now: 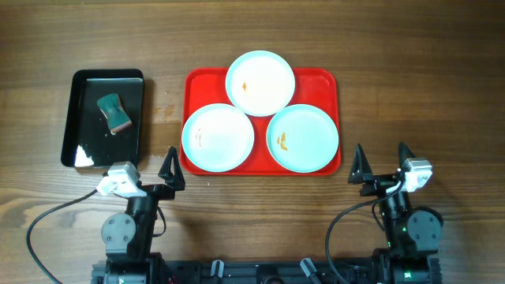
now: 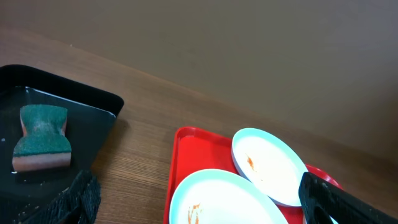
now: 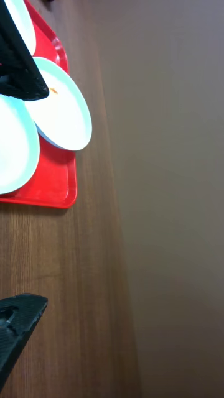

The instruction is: Clean dirty plates on tray and stack at the side

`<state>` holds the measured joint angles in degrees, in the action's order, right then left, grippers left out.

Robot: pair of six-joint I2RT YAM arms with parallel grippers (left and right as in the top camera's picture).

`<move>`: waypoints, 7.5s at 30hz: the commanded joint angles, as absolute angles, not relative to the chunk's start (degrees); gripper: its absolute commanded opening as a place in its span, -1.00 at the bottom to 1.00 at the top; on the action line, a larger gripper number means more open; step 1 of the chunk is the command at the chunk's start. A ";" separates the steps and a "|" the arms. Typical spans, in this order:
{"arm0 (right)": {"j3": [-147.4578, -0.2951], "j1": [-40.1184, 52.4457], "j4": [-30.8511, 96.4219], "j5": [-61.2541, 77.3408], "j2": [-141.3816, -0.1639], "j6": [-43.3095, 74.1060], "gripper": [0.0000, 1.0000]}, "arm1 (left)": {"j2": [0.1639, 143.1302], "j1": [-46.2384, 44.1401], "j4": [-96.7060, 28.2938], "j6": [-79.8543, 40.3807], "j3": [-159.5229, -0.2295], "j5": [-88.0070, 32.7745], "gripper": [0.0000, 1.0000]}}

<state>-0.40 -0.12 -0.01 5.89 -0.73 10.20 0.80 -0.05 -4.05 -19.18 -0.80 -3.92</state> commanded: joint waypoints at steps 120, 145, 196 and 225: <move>-83.72 33.21 43.38 20.34 -109.40 28.49 0.99 | 117.78 17.74 -37.08 -15.46 -80.47 0.40 0.41; -83.70 33.21 42.26 14.15 -109.62 28.69 0.99 | 103.09 18.59 -40.60 -15.44 -77.69 1.61 -0.92; -84.27 33.61 37.52 16.45 -122.26 29.58 -0.91 | 95.85 -17.96 -33.80 -23.49 -60.95 -15.09 -0.92; -84.27 33.69 38.44 14.76 -122.39 29.74 -0.91 | 105.69 -19.05 -32.97 -22.94 -60.05 12.93 -0.92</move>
